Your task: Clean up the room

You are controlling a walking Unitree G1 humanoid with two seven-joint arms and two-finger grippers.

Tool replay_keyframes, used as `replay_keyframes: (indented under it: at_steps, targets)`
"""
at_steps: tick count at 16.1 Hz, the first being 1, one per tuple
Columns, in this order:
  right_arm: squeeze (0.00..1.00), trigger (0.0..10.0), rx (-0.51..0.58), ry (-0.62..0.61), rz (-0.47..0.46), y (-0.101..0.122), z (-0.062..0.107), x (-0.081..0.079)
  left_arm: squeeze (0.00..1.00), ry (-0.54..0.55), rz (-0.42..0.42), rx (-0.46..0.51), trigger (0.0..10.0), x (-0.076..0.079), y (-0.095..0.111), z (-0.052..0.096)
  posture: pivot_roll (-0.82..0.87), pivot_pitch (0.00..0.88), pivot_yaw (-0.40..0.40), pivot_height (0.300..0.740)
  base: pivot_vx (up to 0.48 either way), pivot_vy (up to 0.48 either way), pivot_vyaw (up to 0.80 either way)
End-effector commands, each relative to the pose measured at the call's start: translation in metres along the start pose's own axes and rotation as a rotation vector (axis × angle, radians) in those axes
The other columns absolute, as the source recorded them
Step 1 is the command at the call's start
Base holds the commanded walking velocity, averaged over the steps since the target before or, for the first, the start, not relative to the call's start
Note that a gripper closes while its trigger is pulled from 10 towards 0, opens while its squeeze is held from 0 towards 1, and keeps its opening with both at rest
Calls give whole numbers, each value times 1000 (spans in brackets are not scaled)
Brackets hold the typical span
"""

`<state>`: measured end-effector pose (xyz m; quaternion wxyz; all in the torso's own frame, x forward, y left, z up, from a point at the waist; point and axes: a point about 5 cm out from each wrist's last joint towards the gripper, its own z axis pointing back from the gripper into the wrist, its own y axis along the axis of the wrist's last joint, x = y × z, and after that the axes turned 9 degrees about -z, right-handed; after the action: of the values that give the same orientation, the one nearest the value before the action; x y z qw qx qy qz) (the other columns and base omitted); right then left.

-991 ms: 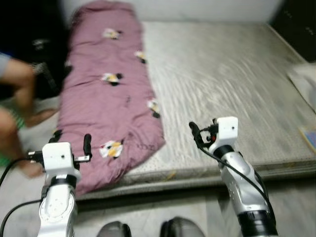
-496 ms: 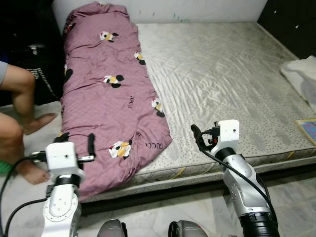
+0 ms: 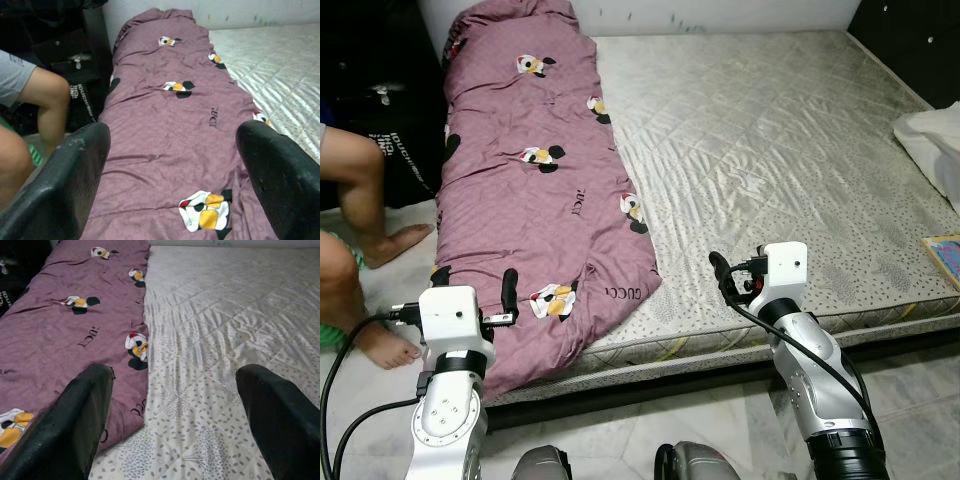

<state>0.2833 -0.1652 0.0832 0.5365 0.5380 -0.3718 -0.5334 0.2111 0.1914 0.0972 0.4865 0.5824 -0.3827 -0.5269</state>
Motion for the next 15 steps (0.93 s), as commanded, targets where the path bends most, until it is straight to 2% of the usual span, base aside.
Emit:
replay_keyframes:
  at_steps: [1,5,14,15]
  targets:
    - [0,10000,-6,-11,-5,-1,0,3,0,3,-7,-7,10000,0,0,1,-9,78,-39,704,0,0,0]
    - [0,10000,-5,-3,-6,-1,-1,3,0,11,-7,10,10000,0,2,1,-7,77,-40,660,0,0,0]
    - [0,10000,-11,3,-2,-1,-1,4,0,13,5,31,10000,-1,4,1,-11,83,-47,660,0,0,0]
    - [0,10000,-6,23,28,0,-2,2,0,2,-1,38,10000,-1,4,1,-11,83,-47,660,0,0,0]
